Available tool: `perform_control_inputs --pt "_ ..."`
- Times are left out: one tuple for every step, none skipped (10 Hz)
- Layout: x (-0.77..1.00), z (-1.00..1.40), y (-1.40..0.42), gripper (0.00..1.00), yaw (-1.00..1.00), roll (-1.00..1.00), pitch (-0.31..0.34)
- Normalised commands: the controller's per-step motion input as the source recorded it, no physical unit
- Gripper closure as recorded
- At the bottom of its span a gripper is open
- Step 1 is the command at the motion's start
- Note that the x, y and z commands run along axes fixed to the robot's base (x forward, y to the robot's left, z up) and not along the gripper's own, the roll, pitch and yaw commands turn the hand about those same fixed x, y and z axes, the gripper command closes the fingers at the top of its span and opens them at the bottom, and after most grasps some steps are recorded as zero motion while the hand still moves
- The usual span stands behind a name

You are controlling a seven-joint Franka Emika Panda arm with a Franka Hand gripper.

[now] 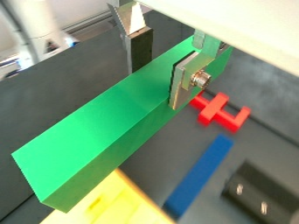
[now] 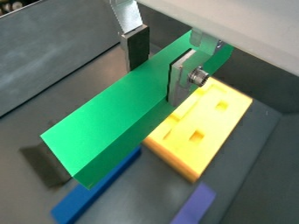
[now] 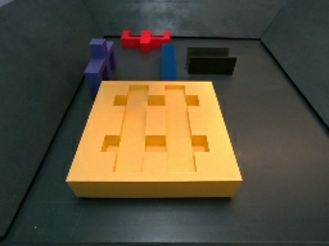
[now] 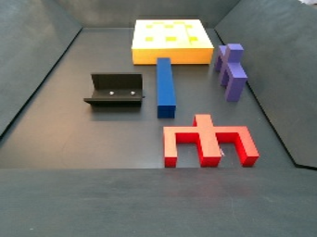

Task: Pick up the green object. Move up. Move to above the board. Insert the green object.
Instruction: Move to above the board, then insert the green object.

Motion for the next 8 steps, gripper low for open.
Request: perform_control_inputs --pt "0.56 0.23 -1.4 1.0 -0.01 0.01 0.205" --pt "0.57 0.24 -1.4 1.0 0.01 0.02 0.18" --pt "0.42 0.17 -0.94 1.0 0.0 0.01 0.159" --pt "0.29 0.11 -0.6 1.0 0.01 0.02 0.135" --pt "0.19 0.08 -0.36 1.0 0.01 0.03 0.104" --pt "0.12 0.05 -0.24 1.0 0.01 0.04 0.075" --pt "0.0 -0.52 0.0 1.0 0.0 -0.01 -0.109" --pt "0.0 -0.91 0.0 1.0 0.0 0.0 -0.171"
